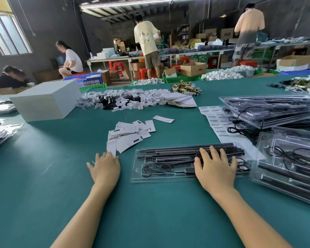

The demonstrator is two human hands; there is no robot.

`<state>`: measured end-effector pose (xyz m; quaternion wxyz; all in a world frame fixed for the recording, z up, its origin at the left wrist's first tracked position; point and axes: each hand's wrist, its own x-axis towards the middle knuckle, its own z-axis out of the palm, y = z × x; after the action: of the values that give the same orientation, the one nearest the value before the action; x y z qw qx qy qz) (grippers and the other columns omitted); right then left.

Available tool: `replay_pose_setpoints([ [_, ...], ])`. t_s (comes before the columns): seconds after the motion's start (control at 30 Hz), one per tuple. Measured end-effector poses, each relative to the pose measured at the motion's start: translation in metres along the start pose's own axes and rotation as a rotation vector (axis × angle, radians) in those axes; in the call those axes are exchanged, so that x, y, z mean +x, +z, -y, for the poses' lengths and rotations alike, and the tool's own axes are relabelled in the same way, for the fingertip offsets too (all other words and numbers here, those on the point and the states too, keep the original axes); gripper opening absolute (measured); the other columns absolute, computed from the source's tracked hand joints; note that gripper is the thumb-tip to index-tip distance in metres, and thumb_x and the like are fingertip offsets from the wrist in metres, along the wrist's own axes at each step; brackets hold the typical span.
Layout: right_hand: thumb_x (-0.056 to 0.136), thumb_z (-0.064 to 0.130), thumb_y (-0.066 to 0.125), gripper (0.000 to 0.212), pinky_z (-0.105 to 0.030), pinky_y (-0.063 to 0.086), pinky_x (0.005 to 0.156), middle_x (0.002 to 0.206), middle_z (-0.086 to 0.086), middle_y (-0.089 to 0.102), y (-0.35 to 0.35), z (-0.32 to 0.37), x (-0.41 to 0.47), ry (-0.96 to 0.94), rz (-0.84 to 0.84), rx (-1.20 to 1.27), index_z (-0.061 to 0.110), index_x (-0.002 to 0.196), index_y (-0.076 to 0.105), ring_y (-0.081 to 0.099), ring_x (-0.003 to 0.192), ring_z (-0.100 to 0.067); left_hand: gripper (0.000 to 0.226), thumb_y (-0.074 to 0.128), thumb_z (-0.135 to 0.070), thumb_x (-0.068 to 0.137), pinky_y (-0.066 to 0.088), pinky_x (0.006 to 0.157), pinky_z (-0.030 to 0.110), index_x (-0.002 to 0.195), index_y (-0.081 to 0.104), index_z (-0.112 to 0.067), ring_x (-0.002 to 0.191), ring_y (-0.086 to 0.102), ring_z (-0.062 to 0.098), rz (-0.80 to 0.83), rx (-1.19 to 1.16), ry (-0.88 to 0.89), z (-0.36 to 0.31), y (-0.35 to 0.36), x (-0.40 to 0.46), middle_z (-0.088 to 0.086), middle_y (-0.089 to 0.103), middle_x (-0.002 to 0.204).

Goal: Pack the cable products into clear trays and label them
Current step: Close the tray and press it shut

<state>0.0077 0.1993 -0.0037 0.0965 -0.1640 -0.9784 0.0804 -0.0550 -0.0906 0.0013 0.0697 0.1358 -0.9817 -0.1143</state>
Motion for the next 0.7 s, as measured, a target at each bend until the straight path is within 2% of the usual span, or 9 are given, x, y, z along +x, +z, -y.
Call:
replay_pose_setpoints([
  [0.1,0.097,0.052,0.018,0.053,-0.053,0.006,0.114,0.156,0.002,0.028,-0.001,0.0,-0.001,-0.006,-0.002,0.0,0.036,0.145,0.033,0.017,0.145,-0.026,0.039,0.027,-0.032,0.102,0.015,0.114,0.056,0.116,0.054,-0.007,0.138,0.029,0.029,-0.024,0.047,0.017,0.0,0.0,0.0,0.004,0.053,0.134],
  [0.17,0.099,0.051,0.02,0.049,-0.051,0.015,0.111,0.148,0.005,0.041,-0.005,-0.001,0.003,-0.009,-0.051,0.013,0.035,0.137,0.046,0.029,0.14,-0.024,0.041,0.028,-0.034,0.102,0.014,0.114,0.056,0.118,0.053,-0.007,0.142,0.023,0.03,-0.037,0.045,0.027,-0.001,0.001,-0.001,0.004,0.05,0.138],
  [0.23,0.099,0.045,0.028,0.042,-0.044,0.032,0.097,0.124,0.006,0.062,-0.012,-0.005,0.009,-0.004,-0.142,0.07,0.027,0.114,0.063,0.048,0.12,-0.023,0.04,0.031,-0.036,0.101,0.012,0.115,0.056,0.121,0.052,-0.008,0.145,0.016,0.031,-0.082,0.009,0.073,-0.002,0.003,-0.004,0.004,0.044,0.143],
  [0.27,0.099,0.04,0.033,0.038,-0.04,0.036,0.087,0.109,0.004,0.067,-0.016,-0.008,0.013,0.008,-0.184,0.118,0.022,0.102,0.066,0.054,0.107,-0.024,0.04,0.033,-0.036,0.101,0.011,0.115,0.056,0.123,0.052,-0.01,0.146,0.014,0.03,-0.109,-0.013,0.112,-0.002,0.004,-0.006,0.003,0.042,0.146],
  [0.33,0.097,0.03,0.042,0.029,-0.035,0.04,0.074,0.093,-0.002,0.068,-0.022,-0.013,0.026,0.032,-0.245,0.191,0.015,0.093,0.066,0.055,0.091,-0.025,0.041,0.038,-0.036,0.1,0.009,0.116,0.054,0.128,0.053,-0.011,0.146,0.014,0.029,-0.161,-0.054,0.206,-0.006,0.004,-0.009,0.004,0.04,0.149],
  [0.43,0.096,0.024,0.044,0.025,-0.034,0.044,0.069,0.095,-0.009,0.064,-0.034,-0.019,0.06,0.045,-0.255,0.205,0.008,0.097,0.063,0.054,0.085,-0.027,0.045,0.045,-0.038,0.098,0.013,0.116,0.056,0.128,0.059,-0.007,0.142,0.029,0.034,-0.307,-0.169,0.423,-0.012,0.001,-0.017,0.01,0.052,0.14],
  [0.5,0.098,0.025,0.041,0.028,-0.033,0.039,0.064,0.099,-0.013,0.062,-0.04,-0.023,0.083,0.052,-0.172,0.176,0.003,0.102,0.057,0.052,0.081,-0.028,0.06,0.035,-0.051,0.095,0.019,0.113,0.056,0.122,0.064,-0.007,0.136,0.039,0.037,-0.402,-0.268,0.585,-0.017,-0.001,-0.027,0.01,0.059,0.132],
  [0.6,0.098,0.038,0.042,0.043,-0.034,0.044,0.071,0.116,-0.015,0.058,-0.035,-0.028,0.106,0.081,0.042,0.11,0.003,0.121,0.049,0.055,0.097,-0.03,0.068,0.023,-0.06,0.096,0.021,0.114,0.053,0.128,0.062,-0.015,0.14,0.032,0.03,-0.311,-0.334,0.778,-0.031,-0.003,-0.043,0.002,0.053,0.139],
  [0.7,0.093,0.053,0.045,0.066,-0.039,0.048,0.089,0.131,-0.016,0.052,-0.024,-0.028,0.114,0.171,0.132,0.044,0.003,0.135,0.039,0.052,0.116,-0.033,0.061,0.023,-0.061,0.095,0.008,0.12,0.043,0.14,0.047,-0.028,0.147,0.012,0.014,-0.13,-0.242,0.912,-0.039,0.003,-0.05,-0.011,0.034,0.15],
])
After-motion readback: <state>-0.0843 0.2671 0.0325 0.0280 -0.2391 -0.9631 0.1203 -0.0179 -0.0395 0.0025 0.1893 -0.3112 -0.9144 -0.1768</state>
